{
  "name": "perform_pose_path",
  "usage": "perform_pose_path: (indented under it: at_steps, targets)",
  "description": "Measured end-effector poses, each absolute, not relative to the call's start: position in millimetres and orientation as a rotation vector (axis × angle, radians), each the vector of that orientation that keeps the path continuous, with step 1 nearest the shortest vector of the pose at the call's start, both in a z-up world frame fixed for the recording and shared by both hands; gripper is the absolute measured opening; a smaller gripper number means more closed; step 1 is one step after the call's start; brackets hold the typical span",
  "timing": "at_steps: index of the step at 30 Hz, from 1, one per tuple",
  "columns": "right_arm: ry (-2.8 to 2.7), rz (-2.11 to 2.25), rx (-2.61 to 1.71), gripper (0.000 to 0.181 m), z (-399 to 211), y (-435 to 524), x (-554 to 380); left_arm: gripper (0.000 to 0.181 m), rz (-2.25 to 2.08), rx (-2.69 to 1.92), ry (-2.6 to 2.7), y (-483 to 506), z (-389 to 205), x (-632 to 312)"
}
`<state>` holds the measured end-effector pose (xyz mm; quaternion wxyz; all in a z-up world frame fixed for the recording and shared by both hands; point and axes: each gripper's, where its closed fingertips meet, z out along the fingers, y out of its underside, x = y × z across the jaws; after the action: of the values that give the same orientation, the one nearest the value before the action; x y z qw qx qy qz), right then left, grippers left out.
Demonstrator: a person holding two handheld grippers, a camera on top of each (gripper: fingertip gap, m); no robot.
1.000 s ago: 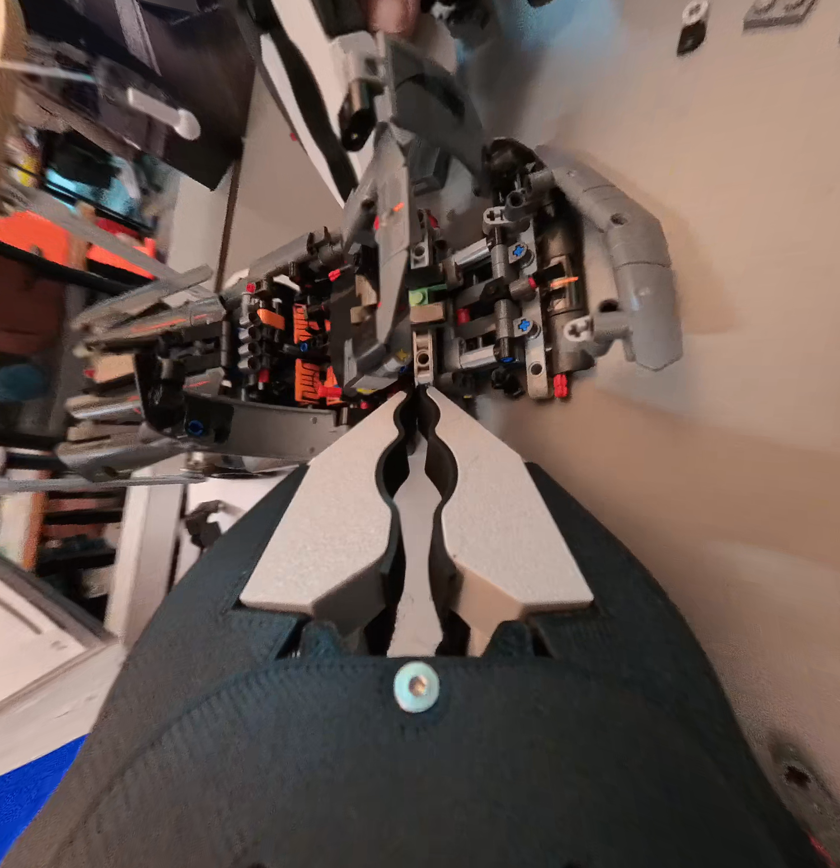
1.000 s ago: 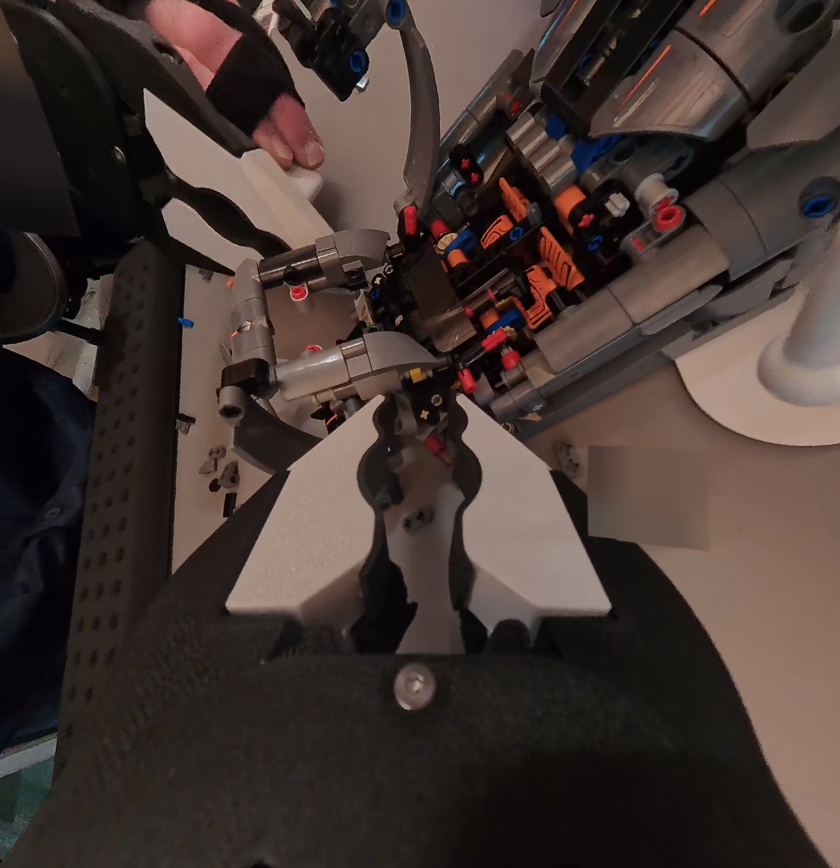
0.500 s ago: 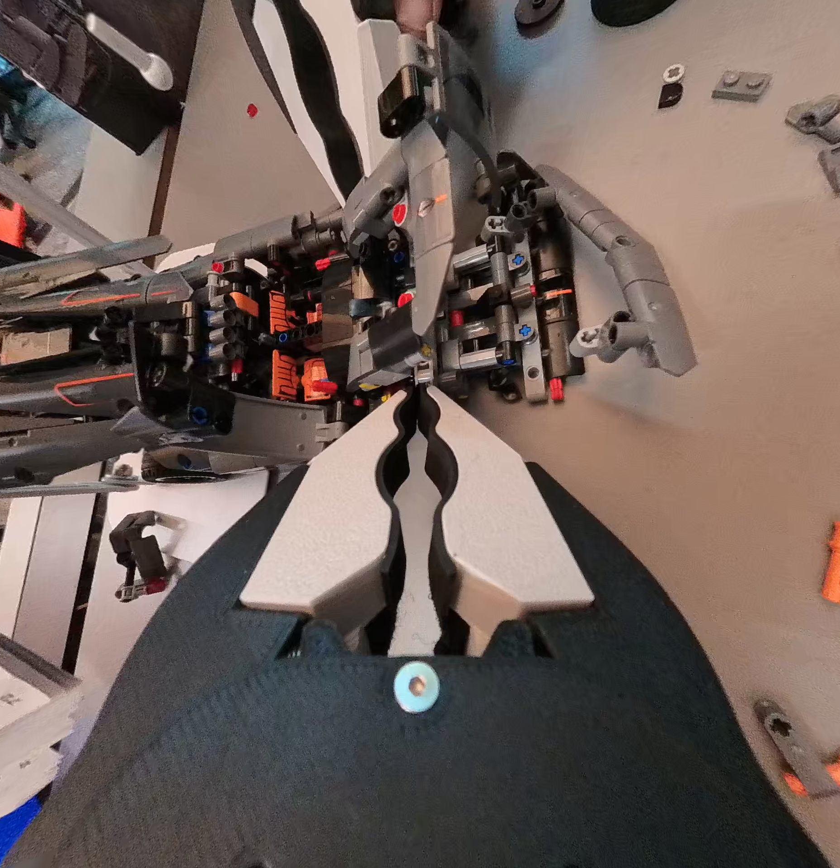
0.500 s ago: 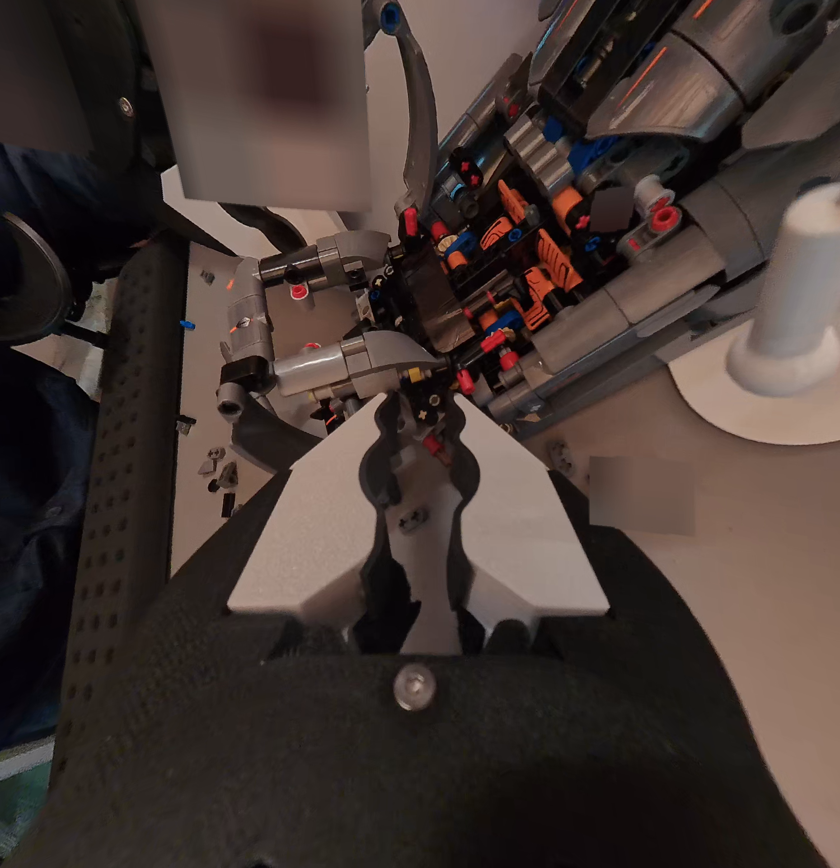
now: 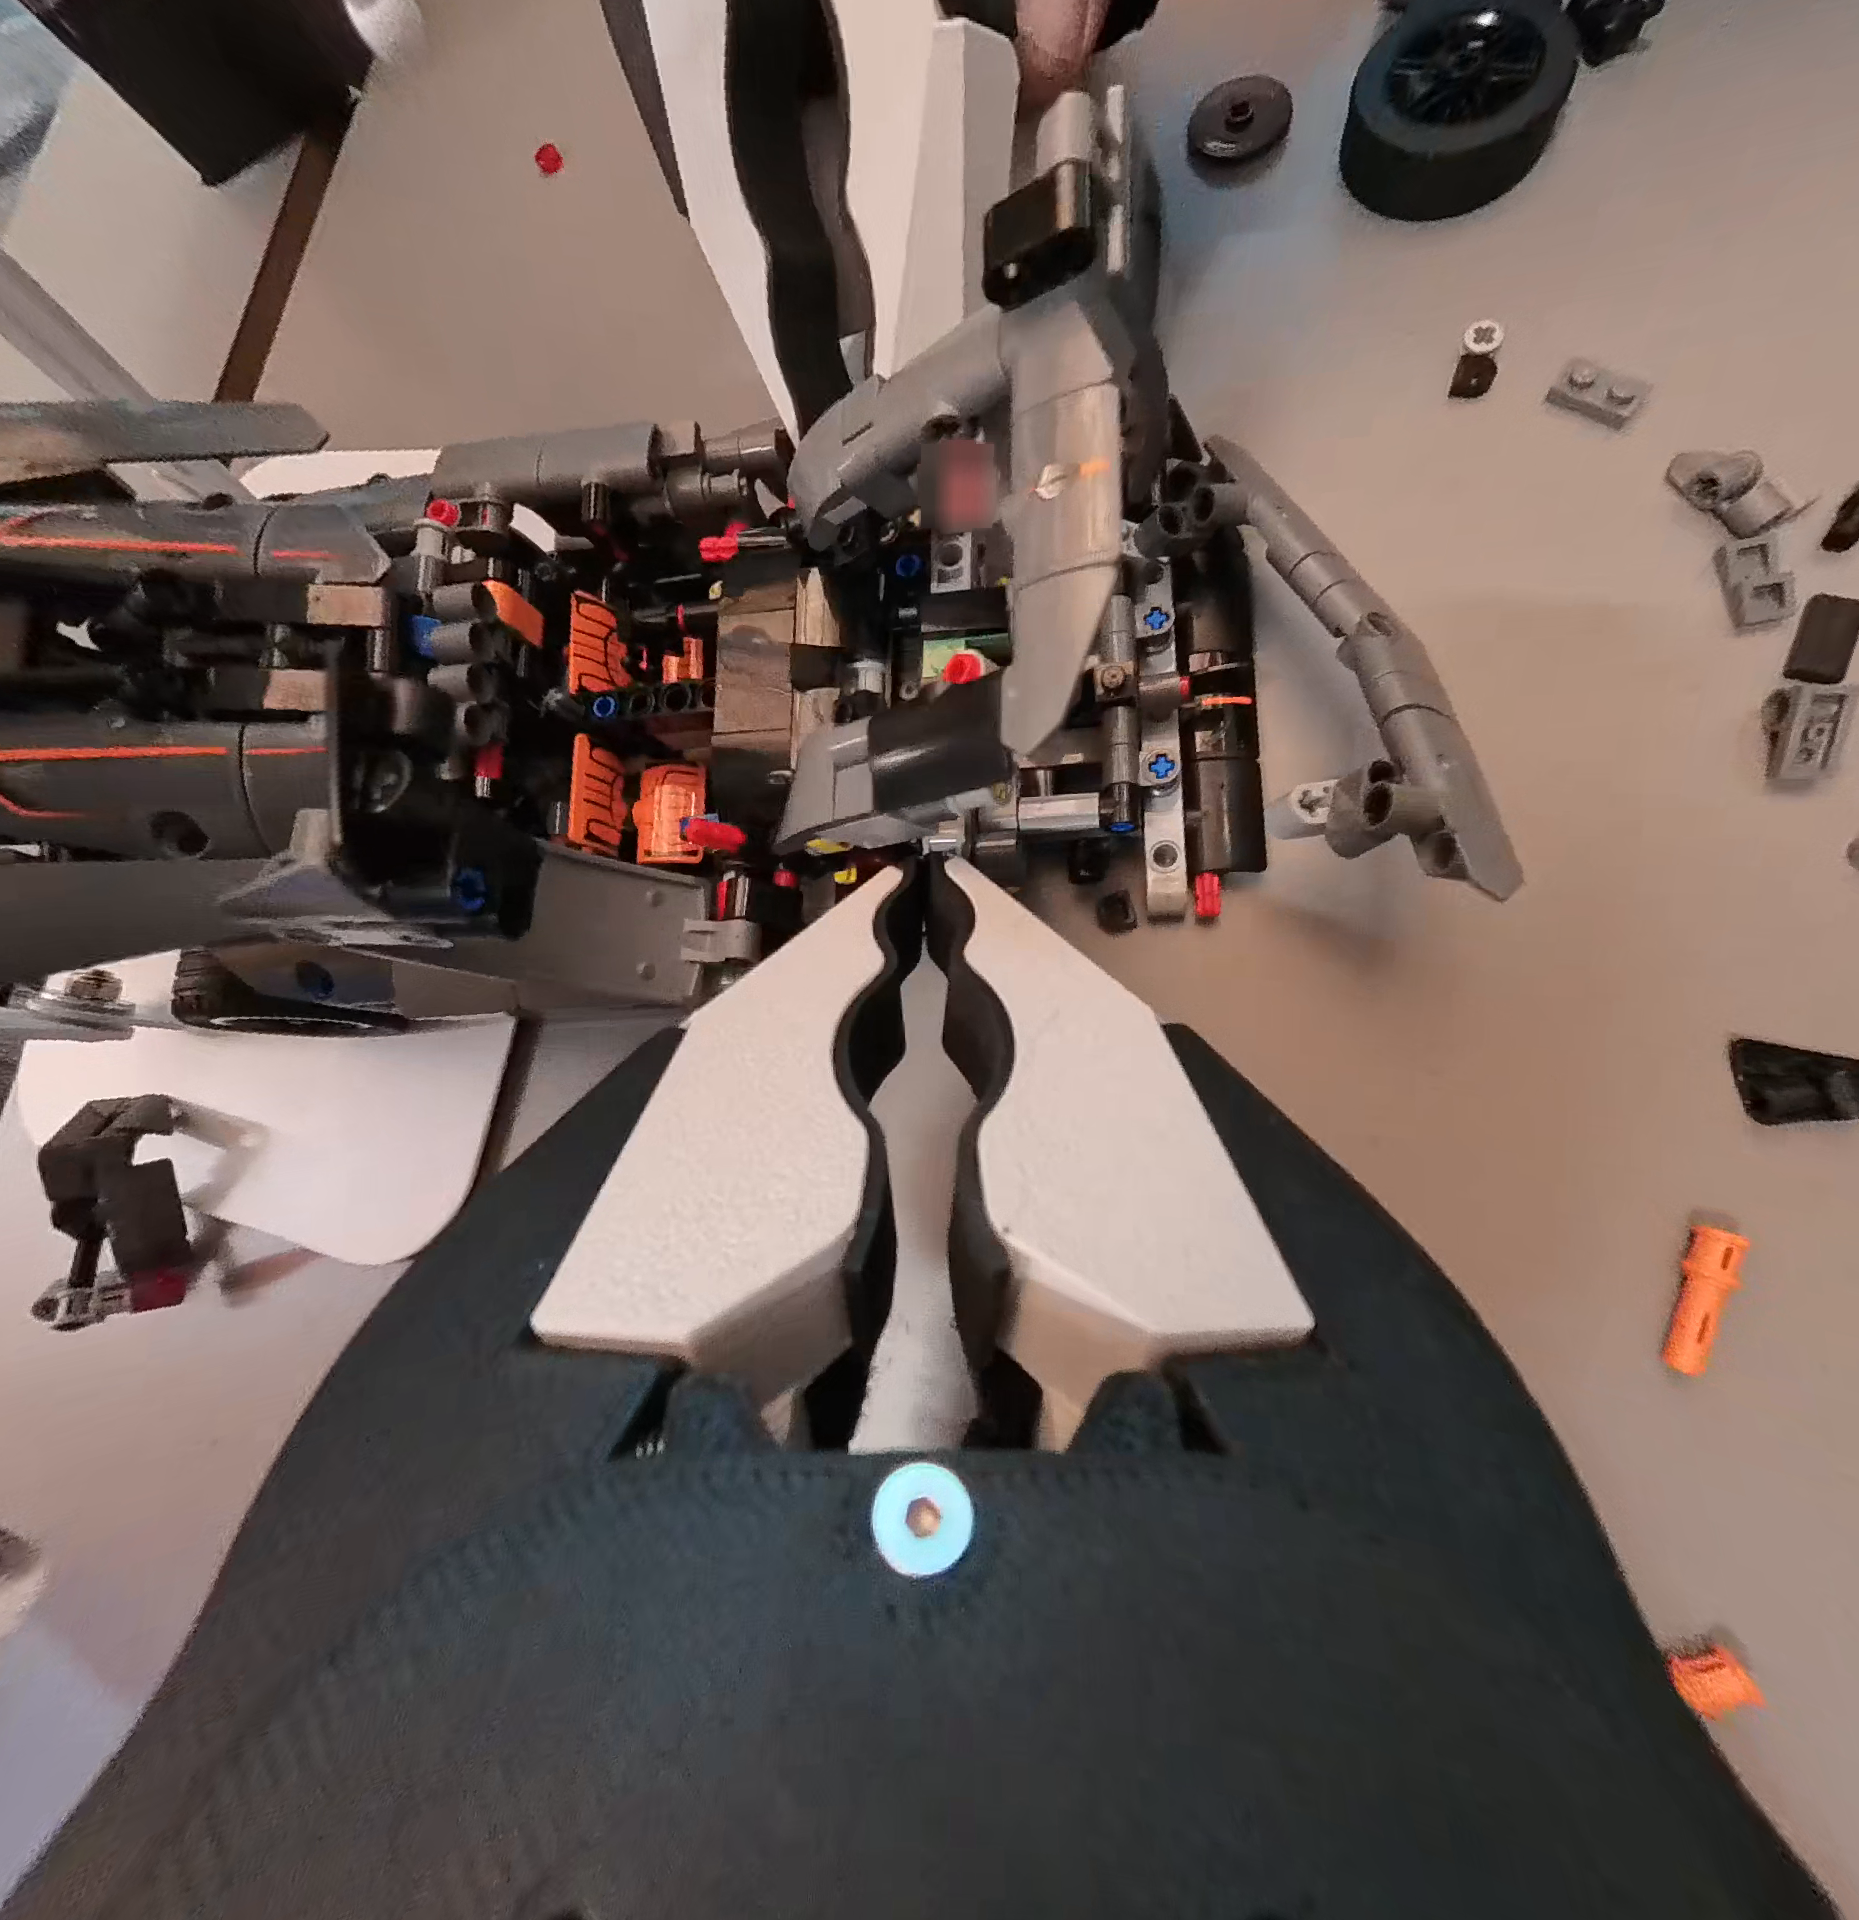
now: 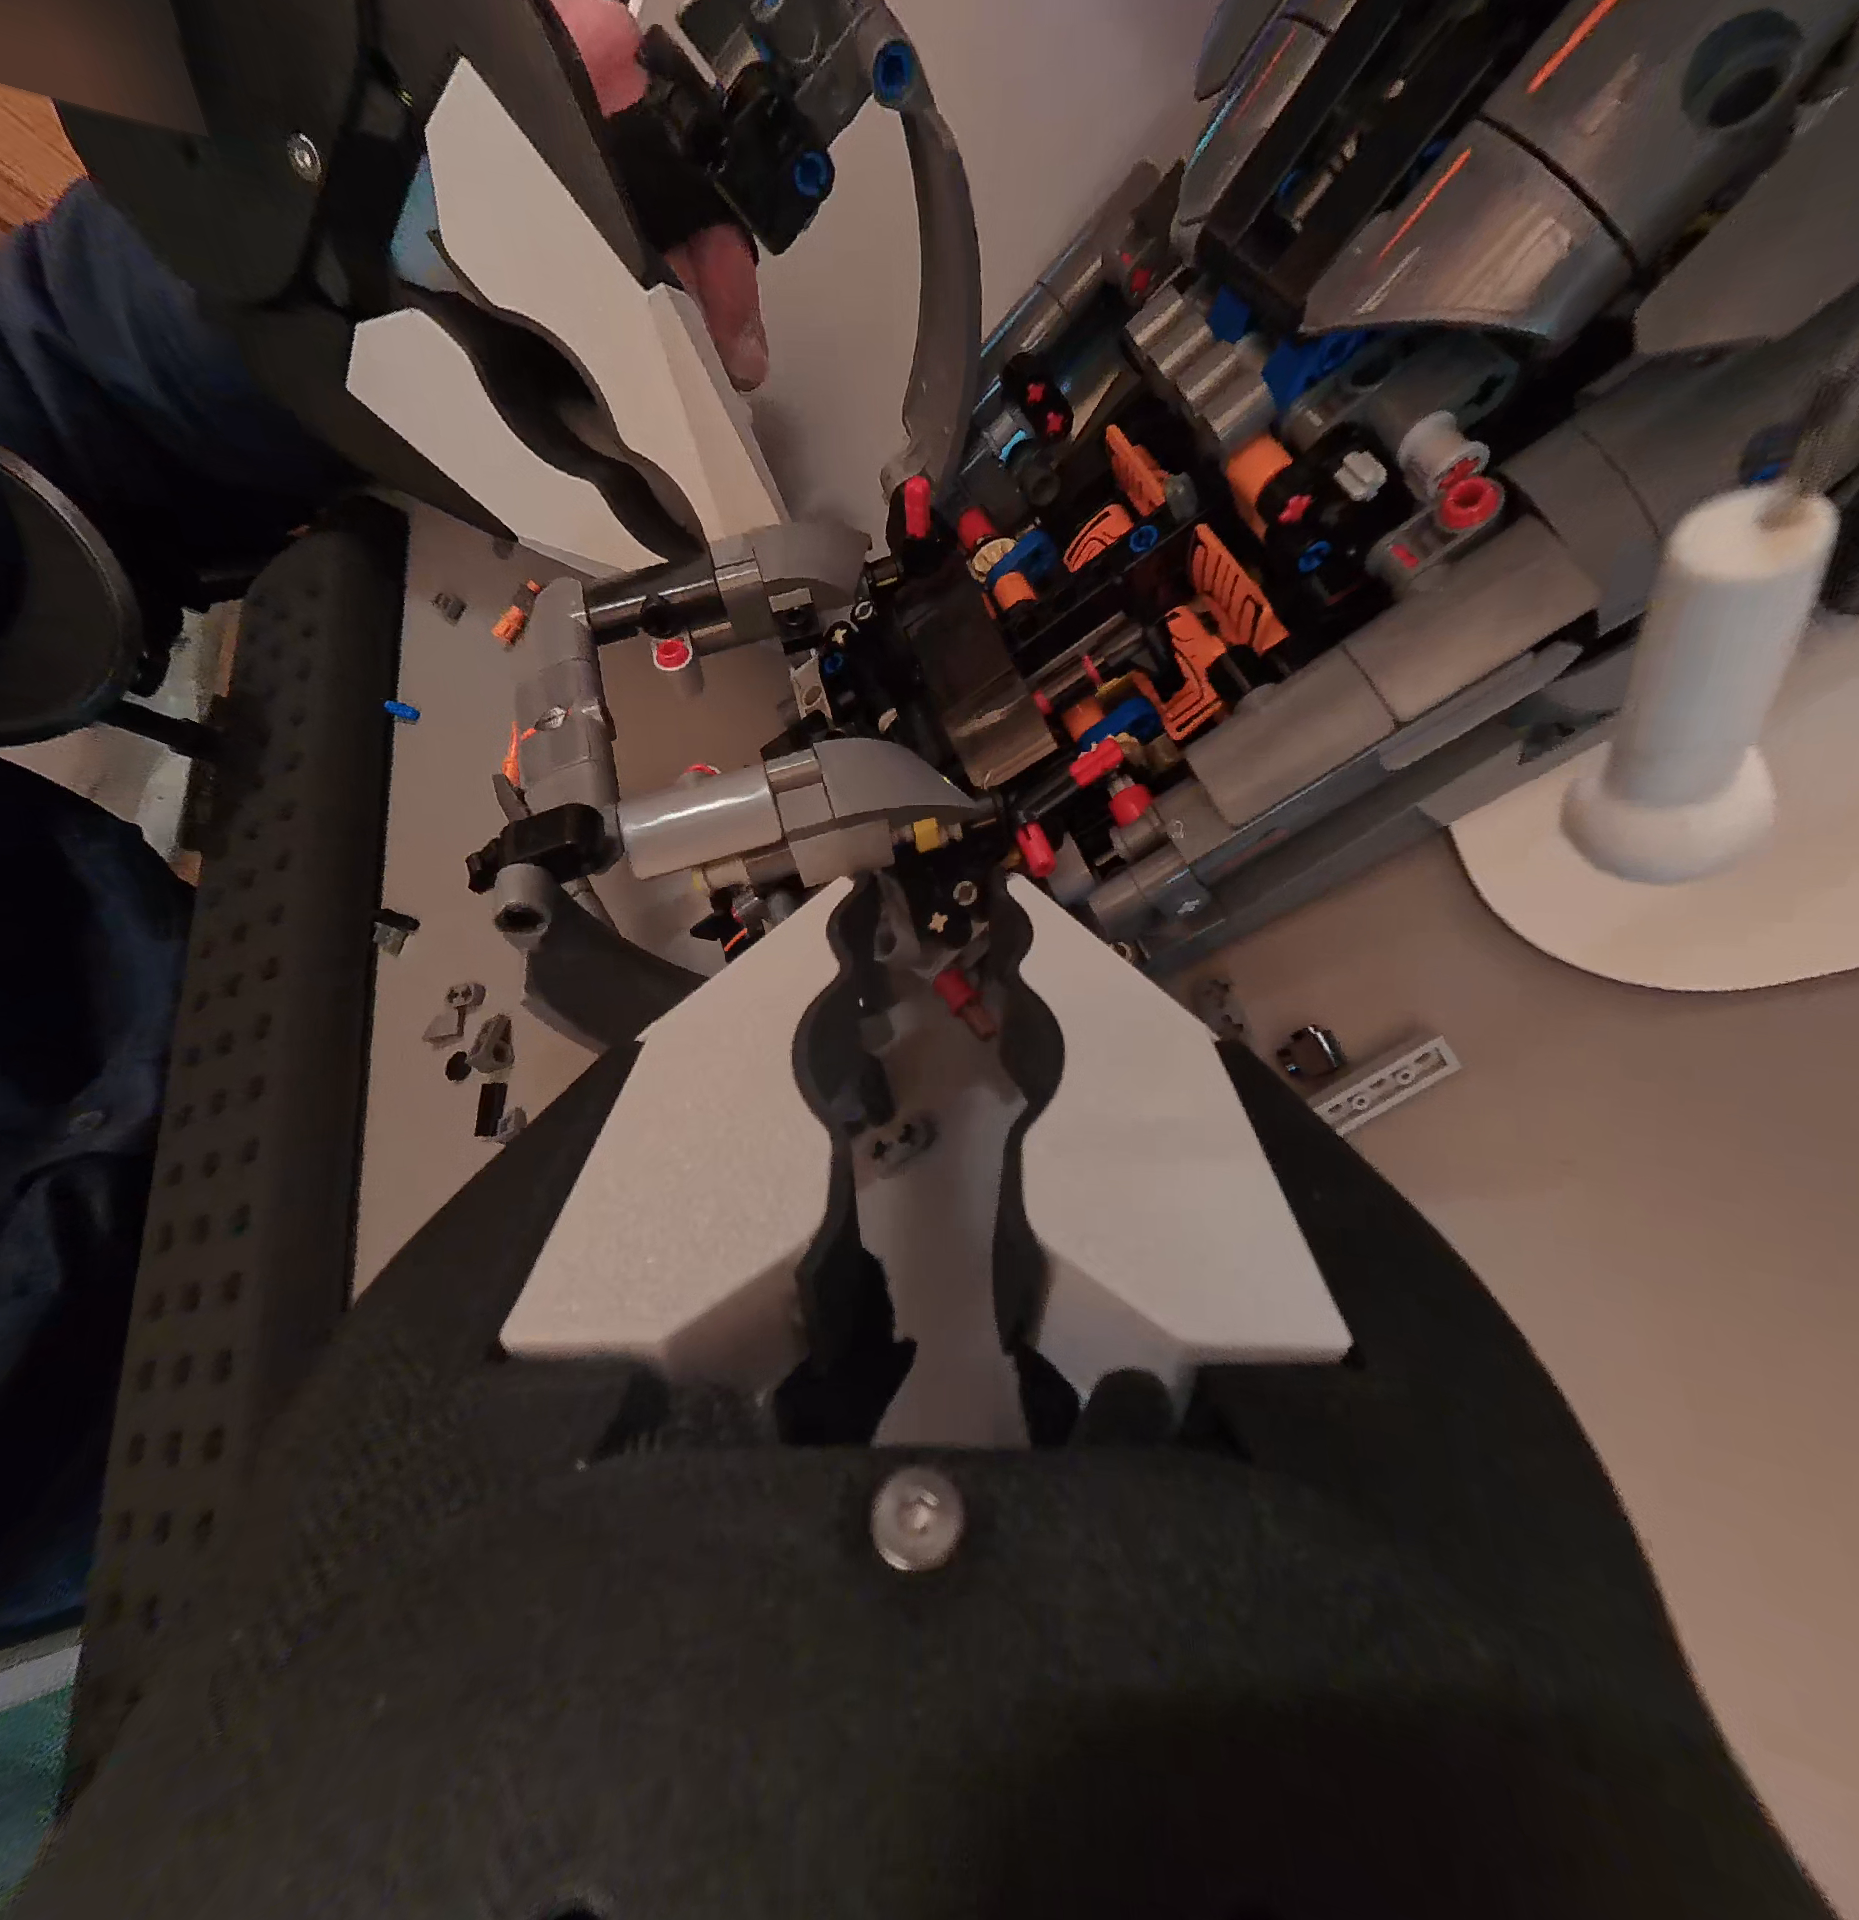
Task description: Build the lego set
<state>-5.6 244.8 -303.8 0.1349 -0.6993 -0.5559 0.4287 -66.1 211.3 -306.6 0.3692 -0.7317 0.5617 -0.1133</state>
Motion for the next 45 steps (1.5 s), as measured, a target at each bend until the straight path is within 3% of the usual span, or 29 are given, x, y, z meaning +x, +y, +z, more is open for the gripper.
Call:
perform_pose_path:
  at_steps: [17,35,45]
  targets:
    - [-1.592,1.248,-2.049,0.017,-306.1,245.8,-5.0,0.000,-0.426,-1.972,1.378,211.3,-308.2,-65.5]
    - [-1.592,1.235,-2.002,0.016,-305.5,246.7,-5.0,0.000,0.129,-1.478,1.524,199.8,-282.5,-58.2]
    - [-1.586,1.249,-1.999,0.016,-307.8,243.8,-5.2,0.000,0.395,-1.387,1.519,208.2,-300.4,-51.4]
